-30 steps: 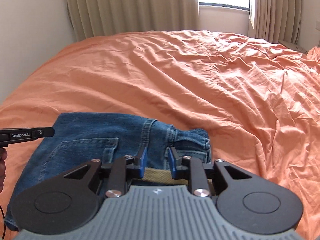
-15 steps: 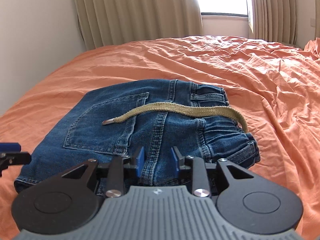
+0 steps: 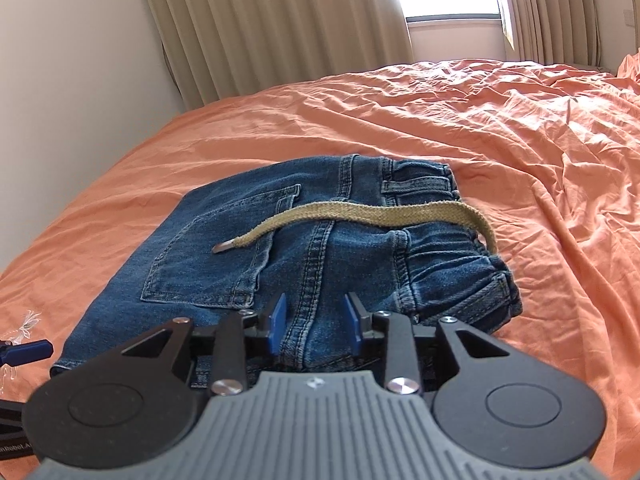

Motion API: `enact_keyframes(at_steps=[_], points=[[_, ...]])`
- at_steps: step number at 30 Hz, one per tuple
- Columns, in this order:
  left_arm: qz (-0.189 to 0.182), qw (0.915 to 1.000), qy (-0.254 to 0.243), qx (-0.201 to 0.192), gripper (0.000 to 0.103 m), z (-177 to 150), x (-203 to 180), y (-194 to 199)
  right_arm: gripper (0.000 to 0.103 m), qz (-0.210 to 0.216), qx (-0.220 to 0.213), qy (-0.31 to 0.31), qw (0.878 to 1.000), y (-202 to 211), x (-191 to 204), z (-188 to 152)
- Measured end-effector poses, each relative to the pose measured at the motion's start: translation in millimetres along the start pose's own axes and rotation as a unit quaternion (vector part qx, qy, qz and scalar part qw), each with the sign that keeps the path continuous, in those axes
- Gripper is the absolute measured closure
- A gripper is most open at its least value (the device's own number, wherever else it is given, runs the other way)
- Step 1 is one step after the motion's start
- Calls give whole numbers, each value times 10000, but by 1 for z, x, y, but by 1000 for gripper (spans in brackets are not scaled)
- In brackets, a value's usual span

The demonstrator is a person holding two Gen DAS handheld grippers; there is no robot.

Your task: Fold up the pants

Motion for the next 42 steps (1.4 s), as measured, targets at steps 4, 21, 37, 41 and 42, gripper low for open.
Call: enact_keyframes(at_steps=[4, 21, 37, 41, 42], points=[[253, 9992, -287, 120, 23, -3, -4, -11, 74, 60, 50, -118, 9999, -2, -3, 1], [524, 9853, -1528, 547, 81, 4, 1, -12, 76, 83, 181, -158, 9997, -3, -10, -1], [202, 9833, -1321, 1233, 87, -15, 12, -24, 77, 100, 363, -121, 9992, -9, -16, -7], [212, 9841, -1235, 1262, 89, -13, 10, -22, 77, 120, 368, -163, 9991, -8, -17, -8], [197, 9847, -1179, 1268, 89, -13, 11, -20, 77, 128, 370, -170, 9991, -7, -18, -8]])
Point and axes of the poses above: each gripper's, at about its wrist camera, not at the fingertips, and y roughly against the way its jaws point, x to its left, z to its top, the point moved 4 cm from there along -y, roughly the way its jaws point, and after that the axes turned 15 degrees about -z, right-handed, at the moved point
